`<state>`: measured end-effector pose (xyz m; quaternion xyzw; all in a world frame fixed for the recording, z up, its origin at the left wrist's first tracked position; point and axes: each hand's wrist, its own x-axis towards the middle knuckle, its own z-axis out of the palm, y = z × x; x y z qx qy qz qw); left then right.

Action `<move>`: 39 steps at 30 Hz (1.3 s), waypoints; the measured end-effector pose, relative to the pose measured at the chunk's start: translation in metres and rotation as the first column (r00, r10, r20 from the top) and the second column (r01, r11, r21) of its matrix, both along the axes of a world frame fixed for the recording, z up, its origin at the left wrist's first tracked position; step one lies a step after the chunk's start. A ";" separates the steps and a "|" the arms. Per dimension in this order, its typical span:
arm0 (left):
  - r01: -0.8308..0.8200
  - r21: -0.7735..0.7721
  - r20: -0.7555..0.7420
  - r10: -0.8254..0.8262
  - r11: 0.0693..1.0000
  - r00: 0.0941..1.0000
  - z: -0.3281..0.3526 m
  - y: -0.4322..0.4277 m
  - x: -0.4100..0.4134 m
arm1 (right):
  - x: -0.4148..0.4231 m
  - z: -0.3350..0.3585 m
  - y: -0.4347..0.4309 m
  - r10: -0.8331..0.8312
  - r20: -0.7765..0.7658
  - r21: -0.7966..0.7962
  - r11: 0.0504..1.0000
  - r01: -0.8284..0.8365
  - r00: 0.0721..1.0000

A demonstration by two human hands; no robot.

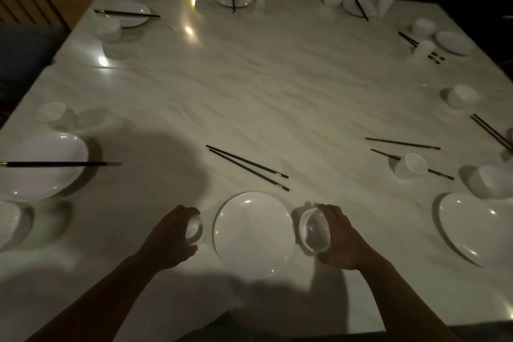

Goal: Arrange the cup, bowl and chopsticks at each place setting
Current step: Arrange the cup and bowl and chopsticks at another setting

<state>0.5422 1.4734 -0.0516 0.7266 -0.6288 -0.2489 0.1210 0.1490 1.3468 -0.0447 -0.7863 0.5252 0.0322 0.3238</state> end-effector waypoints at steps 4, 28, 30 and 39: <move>0.040 -0.138 -0.010 -0.041 0.990 0.999 0.004 0.008 -0.006 | -0.004 -0.004 -0.009 0.066 -0.030 -0.009 0.998 -0.067 0.997; -0.075 0.050 0.013 0.075 0.996 0.997 0.018 0.017 -0.028 | -0.013 -0.008 -0.023 0.205 -0.100 0.021 0.979 -0.204 0.974; -0.070 0.056 0.020 0.069 0.996 0.997 0.019 0.016 -0.027 | -0.013 -0.006 -0.026 0.215 -0.116 0.050 0.976 -0.211 0.970; -0.163 0.060 -0.022 0.165 0.985 0.986 0.022 -0.007 -0.029 | 0.014 0.016 -0.055 -0.032 0.028 -0.022 0.999 0.033 0.999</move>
